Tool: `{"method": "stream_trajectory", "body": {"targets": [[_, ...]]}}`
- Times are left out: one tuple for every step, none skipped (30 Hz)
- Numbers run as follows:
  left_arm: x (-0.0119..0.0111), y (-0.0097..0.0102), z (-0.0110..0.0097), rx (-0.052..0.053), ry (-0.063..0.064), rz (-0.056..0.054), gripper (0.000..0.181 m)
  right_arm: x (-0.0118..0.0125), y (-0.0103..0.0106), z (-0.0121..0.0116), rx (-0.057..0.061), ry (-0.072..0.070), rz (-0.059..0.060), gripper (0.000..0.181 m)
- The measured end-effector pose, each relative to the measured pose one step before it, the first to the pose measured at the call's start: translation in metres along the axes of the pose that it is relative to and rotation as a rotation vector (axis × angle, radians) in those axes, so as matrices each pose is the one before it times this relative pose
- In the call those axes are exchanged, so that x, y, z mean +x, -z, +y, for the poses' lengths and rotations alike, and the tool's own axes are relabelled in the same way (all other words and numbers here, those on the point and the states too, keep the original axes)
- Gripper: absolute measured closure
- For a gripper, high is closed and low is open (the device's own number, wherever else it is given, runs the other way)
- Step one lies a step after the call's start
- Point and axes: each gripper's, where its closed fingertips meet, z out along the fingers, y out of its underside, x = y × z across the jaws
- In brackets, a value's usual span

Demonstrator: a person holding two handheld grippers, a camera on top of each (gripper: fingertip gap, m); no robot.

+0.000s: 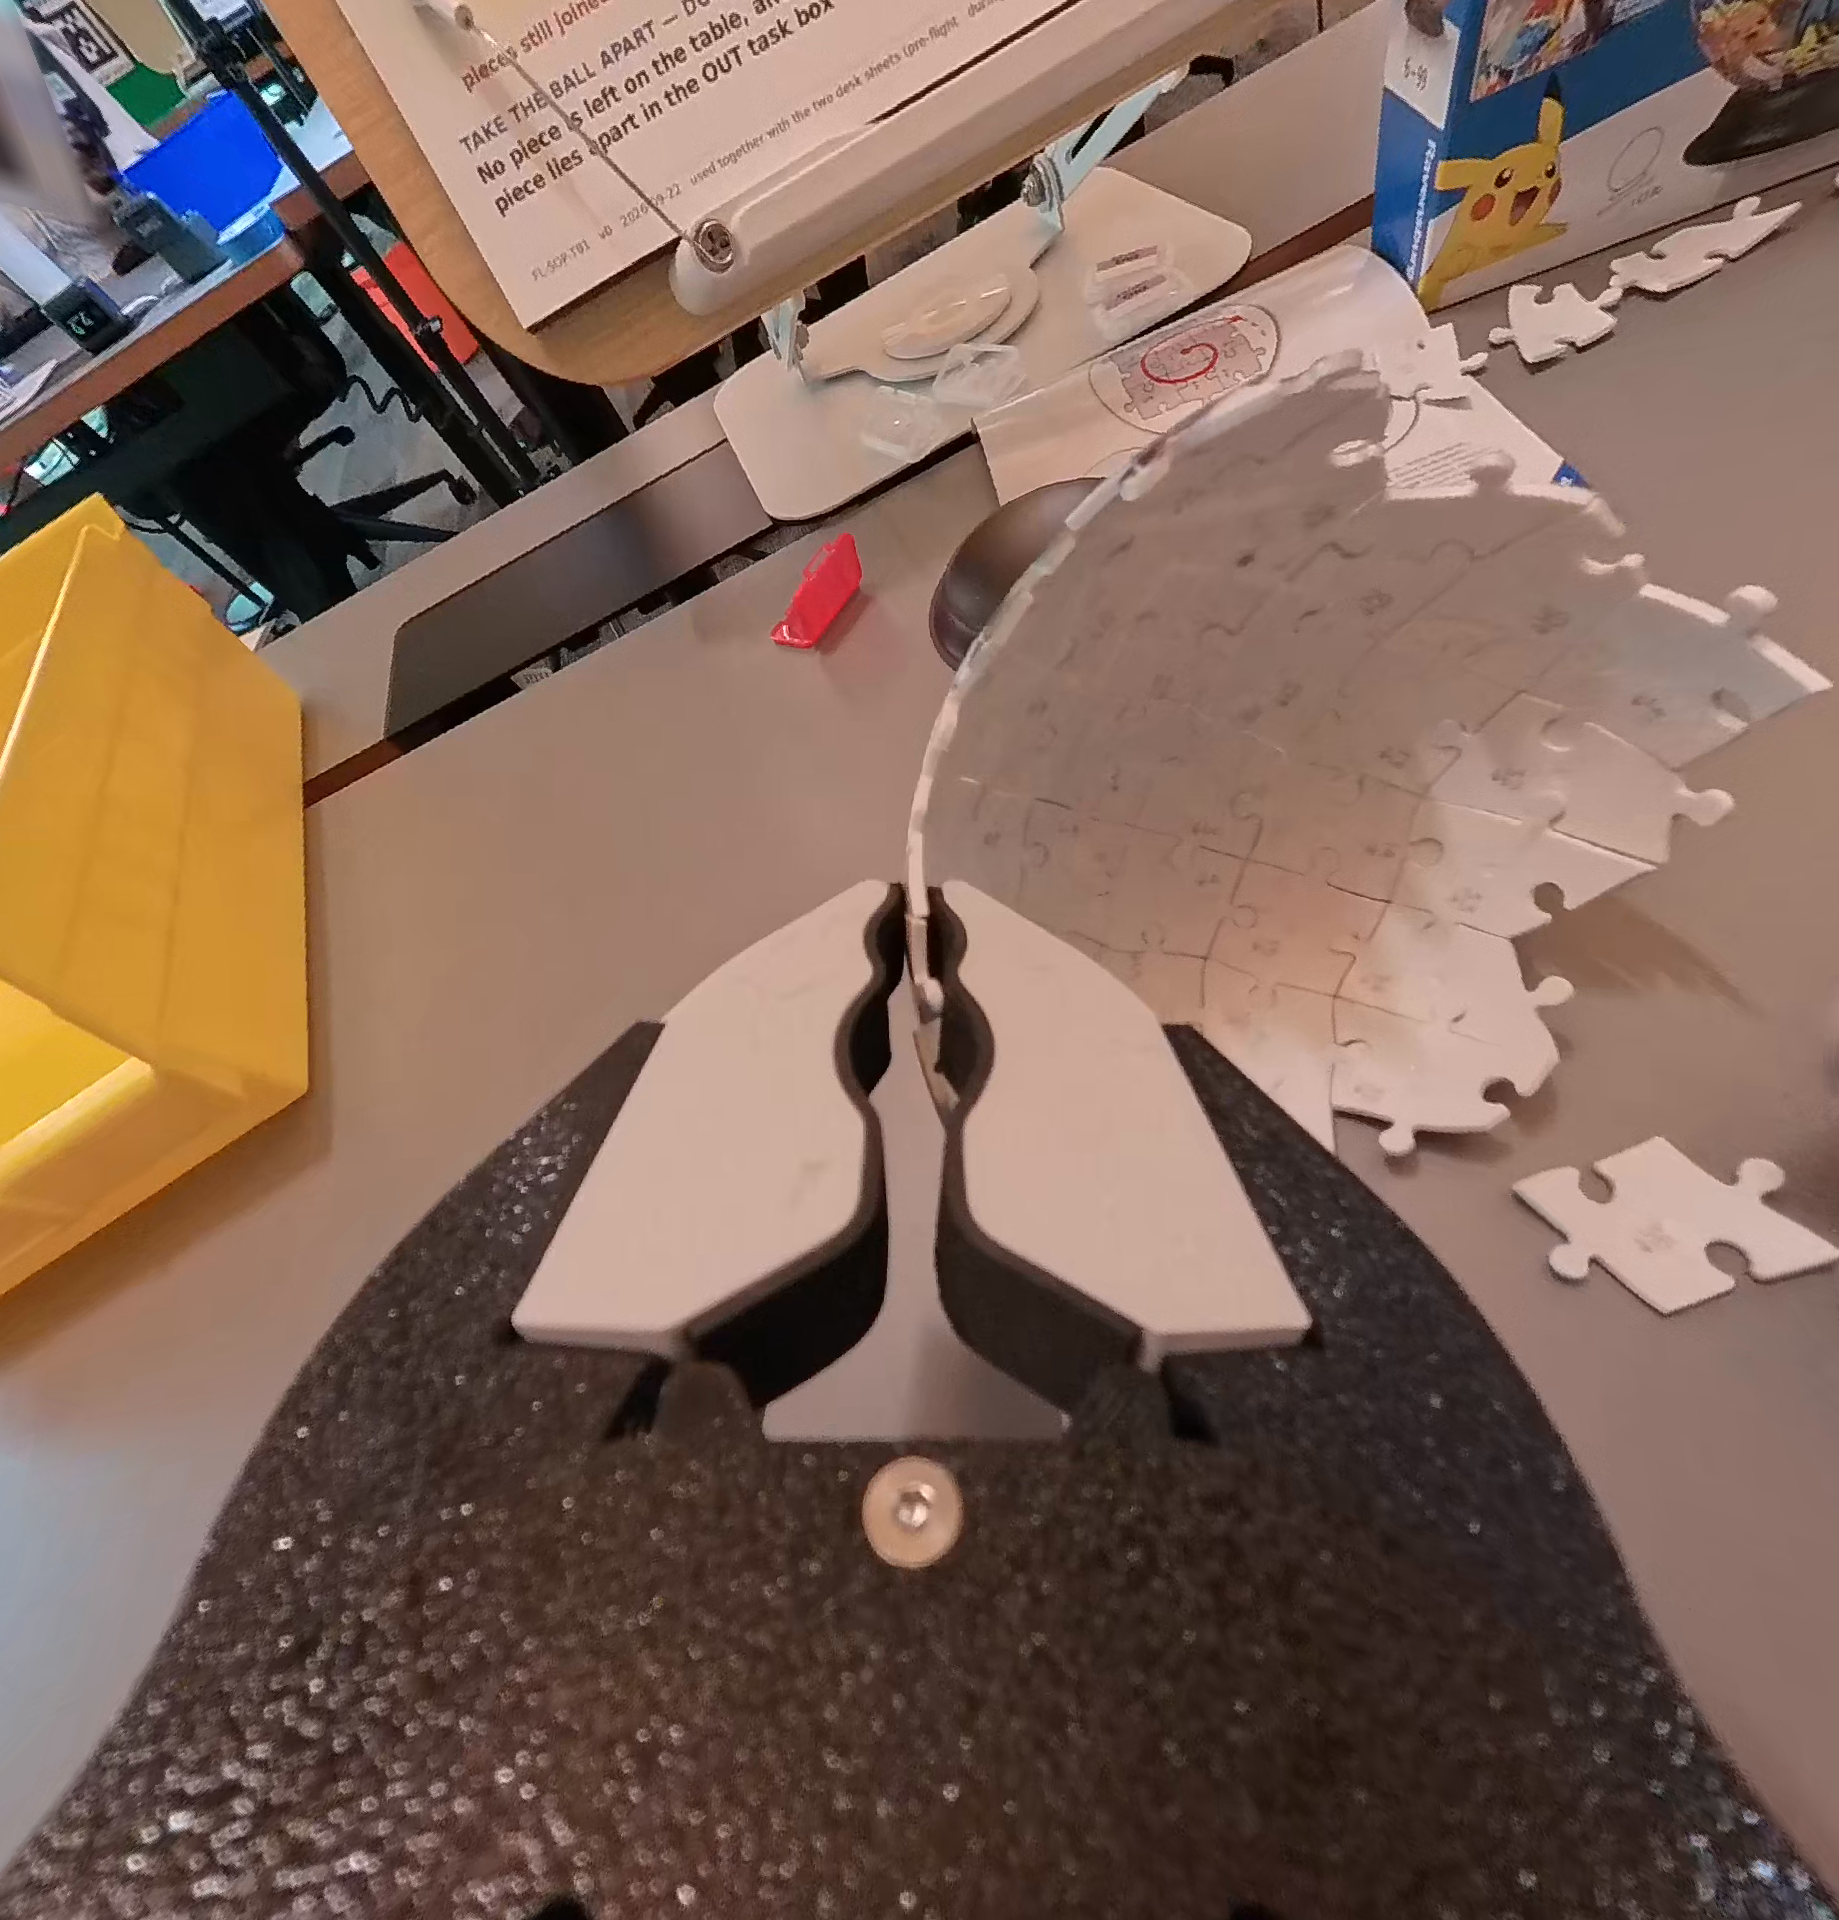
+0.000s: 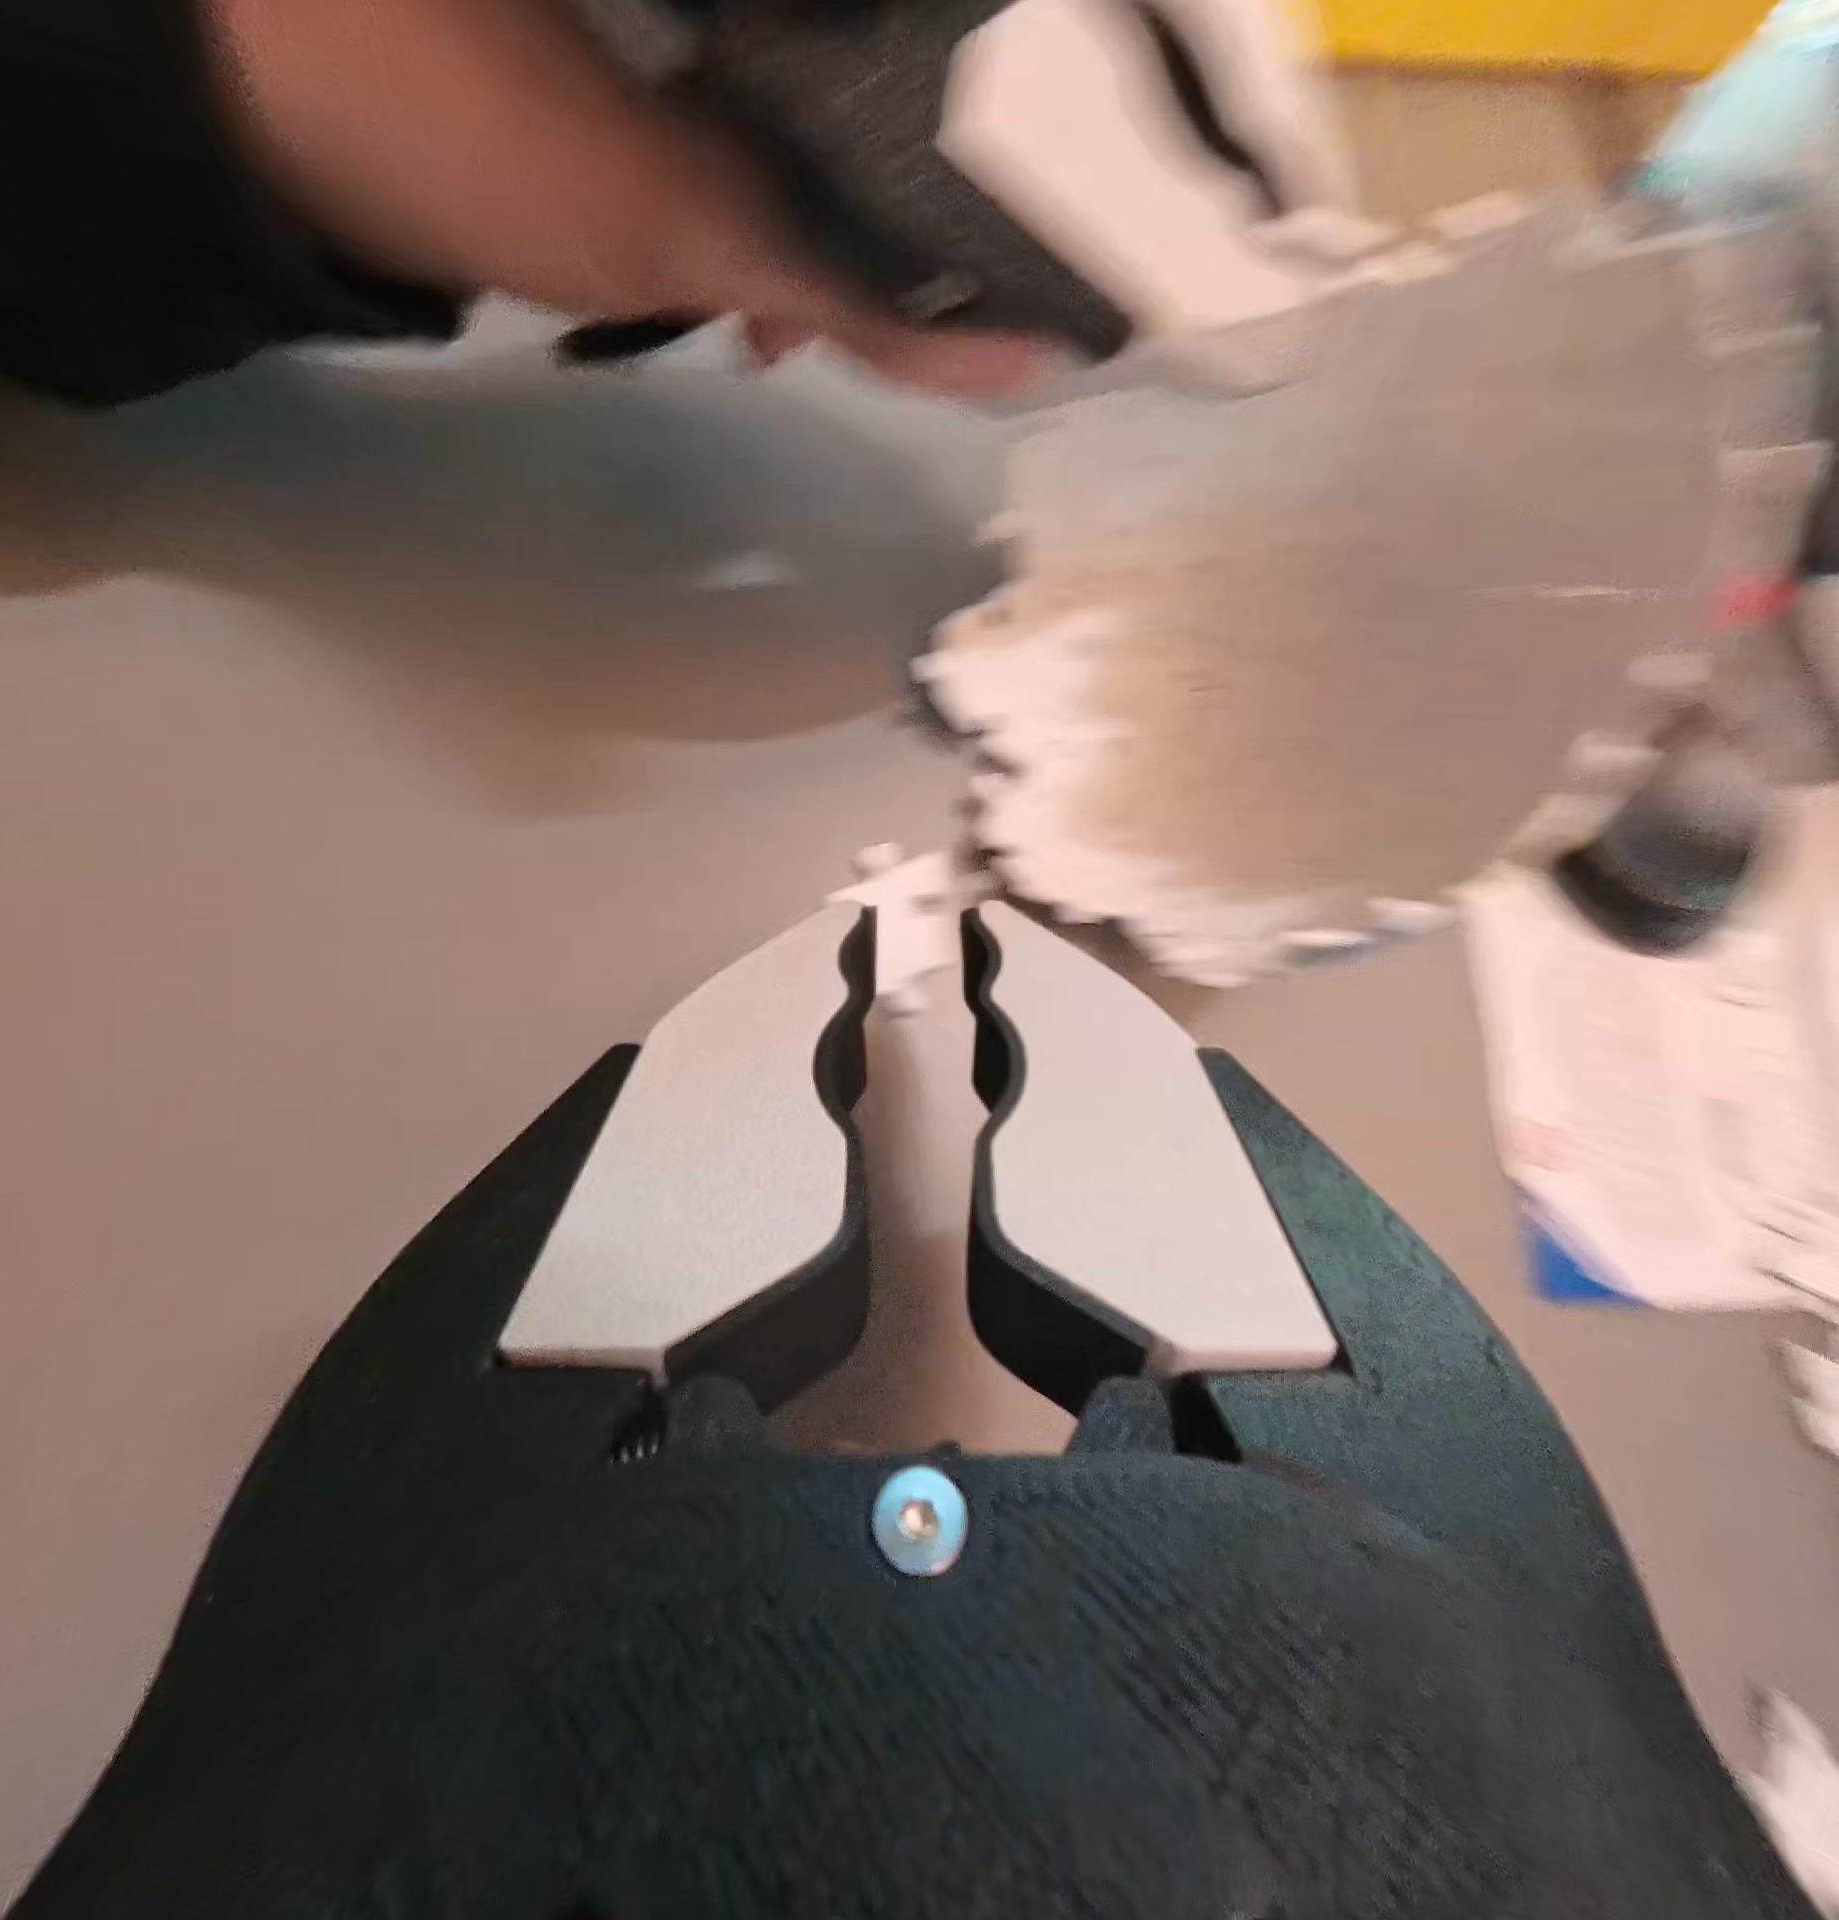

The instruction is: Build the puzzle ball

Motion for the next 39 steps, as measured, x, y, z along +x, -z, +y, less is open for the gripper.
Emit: {"method": "stream_trajectory", "body": {"targets": [[-0.00039, -0.00046, 0.00061, 0.0013, 0.0011, 0.0014, 0.178, 0.02358, 0.00892, -0.00844, 0.0348, -0.0266, 0.1094, 0.163], [-0.00064, -0.00075, 0.00094, -0.0009, 0.0005, 0.0006, 0.178, 0.02534, 0.00731, -0.01024, 0.0476, -0.0443, 0.1107, 0.163], [-0.00128, -0.00075, 0.00117, -0.0034, 0.001, -0.0045, 0.178, 0.0214, 0.00383, -0.0107, 0.052, -0.0554, 0.0841, 0.156], [-0.00077, -0.00048, 0.00054, -0.0003, -0.0028, -0.001, 0.178, 0.01645, -0.00002, -0.00774, 0.0293, -0.0564, 0.0623, 0.15], [-0.00054, -0.00036, 0.00028, -0.0002, -0.0003, 0.0002, 0.178, 0.00793, -0.00252, -0.00598, 0.0086, -0.0241, 0.023, 0.144], [-0.00039, -0.00027, 0.00035, -0.0013, 0.0006, -0.0006, 0.178, -0.00016, -0.0022, -0.00523, 0.0029, 0.0143, -0.0104, 0.141], [-0.00065, -0.00027, 0.00023, 0.0, -0.0003, -0.0022, 0.178, 0.00044, -0.00125, -0.00576, 0.0064, 0.0304, 0.0068, 0.142], [-0.00049, -0.00026, 0.00022, 0.0005, -0.0008, -0.0025, 0.178, 0.00485, -0.00176, -0.00582, 0.0092, 0.0271, 0.0427, 0.141], [-0.00042, -0.00033, 0.00046, 0.0001, 0.0007, -0.0026, 0.177, 0.00111, -0.00324, -0.00589, 0.0156, 0.0241, 0.0211, 0.138], [-0.00032, -0.00041, 0.00039, 0.0001, 0.0016, -0.0029, 0.177, -0.00333, -0.00544, -0.0035, 0.0062, 0.0192, -0.0071, 0.136], [-0.00018, -0.00061, 0.00015, 0.0005, -0.0004, -0.0027, 0.177, -0.0034, -0.00709, -0.00118, -0.0054, 0.0264, -0.0061, 0.133], [-0.00006, -0.00066, -0.00043, 0.0012, -0.0024, -0.001, 0.177, -0.00261, -0.00709, -0.00085, 0.0, 0.0484, 0.0026, 0.132], [0.00014, -0.00055, -0.00075, 0.0015, -0.0029, 0.0009, 0.177, -0.00068, -0.00593, -0.00043, -0.0024, 0.0589, 0.0155, 0.133], [0.00018, -0.00051, -0.00094, 0.001, -0.0046, 0.002, 0.177, -0.0004, -0.00485, -0.00091, -0.0014, 0.0649, 0.0115, 0.133], [0.0003, -0.00046, -0.00092, 0.001, -0.0079, 0.0023, 0.177, -0.00044, -0.00373, -0.00183, 0.004, 0.0582, 0.0048, 0.134], [0.00013, -0.00032, -0.00084, 0.0016, -0.0074, 0.002, 0.177, -0.00249, -0.0027, -0.00186, 0.0037, 0.0391, -0.0171, 0.135], [0.0002, -0.0003, -0.00067, 0.0018, -0.0035, 0.0014, 0.177, -0.00295, -0.00236, -0.00142, 0.0022, 0.0246, -0.0268, 0.138], [0.00033, -0.00028, -0.00092, 0.004, -0.0038, 0.0017, 0.177, 0.00057, -0.00163, -0.00143, 0.0033, 0.0179, -0.0044, 0.141], [0.00021, -0.00038, -0.00096, 0.0062, -0.0077, 0.0004, 0.177, 0.00158, -0.00075, -0.00164, 0.0041, 0.0221, -0.0002, 0.145], [0.00029, -0.00051, -0.00055, 0.0044, -0.0106, -0.0005, 0.177, -0.00102, -0.00027, -0.00178, 0.0053, 0.0327, -0.0198, 0.15], [0.00012, -0.00063, -0.00042, 0.0043, -0.0101, -0.0007, 0.177, 0.00045, -0.00037, 0.0004, -0.0115, 0.0273, -0.011, 0.152], [0.00039, -0.00057, -0.00081, 0.0078, -0.0083, 0.0009, 0.177, 0.00092, -0.00029, 0.00128, -0.0201, 0.0225, -0.0096, 0.157], [0.00008, -0.00061, -0.00034, 0.0045, -0.0046, -0.0004, 0.177, -0.00211, 0.0004, -0.00089, -0.0058, 0.0237, -0.027, 0.164], [-0.00011, -0.00052, 0.00015, -0.0001, -0.0019, -0.0013, 0.177, -0.00207, 0.00046, -0.00195, 0.0024, 0.018, -0.0206, 0.167], [0.00013, -0.00051, -0.00011, 0.0016, -0.0005, 0.0, 0.177, 0.00036, -0.00004, -0.00149, -0.0007, 0.0191, 0.0011, 0.17], [0.00018, -0.00037, -0.00036, 0.004, -0.0004, 0.001, 0.177, -0.00136, -0.00041, -0.00117, 0.0, 0.0303, -0.0061, 0.174], [0.00012, -0.00032, -0.00026, 0.0021, -0.003, 0.0, 0.177, -0.00017, -0.00068, -0.00059, -0.0024, 0.0293, 0.0065, 0.174], [0.00026, -0.00035, -0.00029, 0.0013, -0.0051, 0.0009, 0.177, 0.00185, -0.00075, 0.00047, -0.0113, 0.0261, 0.0208, 0.175], [0.00009, -0.00041, -0.00038, 0.0014, -0.0043, 0.0003, 0.177, -0.00047, -0.00057, -0.0003, -0.0068, 0.0272, 0.0084, 0.176], [-0.00014, -0.00046, -0.00008, 0.001, -0.0045, -0.0005, 0.176, 0.0001, -0.00016, -0.00074, -0.0029, 0.0251, 0.0138, 0.177], [-0.00005, -0.00031, -0.00008, 0.0019, -0.0036, 0.0018, 0.176, 0.0005, 0.0, 0.00016, -0.0088, 0.0232, 0.0163, 0.178], [0.00012, -0.0003, -0.00017, 0.0023, -0.0021, 0.0033, 0.176, 0.00044, 0.00002, 0.0004, -0.0086, 0.0224, 0.0165, 0.178], [0.00005, -0.00021, -0.00046, 0.0036, -0.0018, 0.0031, 0.176, 0.00061, 0.00042, 0.00058, -0.0094, 0.016, 0.018, 0.178], [0.00005, -0.00003, -0.00073, 0.0055, -0.0011, 0.0019, 0.176, 0.00031, 0.00084, 0.0002, -0.0082, 0.0085, 0.0175, 0.178], [0.00011, 0.00016, -0.00121, 0.0077, -0.0014, 0.0006, 0.176, 0.0003, 0.00106, 0.00032, -0.0089, 0.001, 0.0209, 0.178], [0.00011, 0.00042, -0.00127, 0.01, -0.0025, 0.0002, 0.173, 0.00003, 0.00134, 0.00099, -0.0139, -0.0009, 0.0257, 0.179], [0.00018, 0.00088, -0.00077, 0.0075, 0.0003, 0.0002, 0.164, -0.00017, 0.0015, 0.00128, -0.0149, 0.0049, 0.0301, 0.179], [0.00044, 0.00145, 0.00054, -0.0018, 0.006, 0.0013, 0.152, -0.00025, 0.00183, 0.00049, -0.0083, 0.0118, 0.0342, 0.179], [0.00113, 0.00269, 0.00124, -0.0071, 0.0143, 0.006, 0.142, -0.00037, 0.00179, 0.00061, -0.0073, 0.009, 0.0322, 0.179]]}}
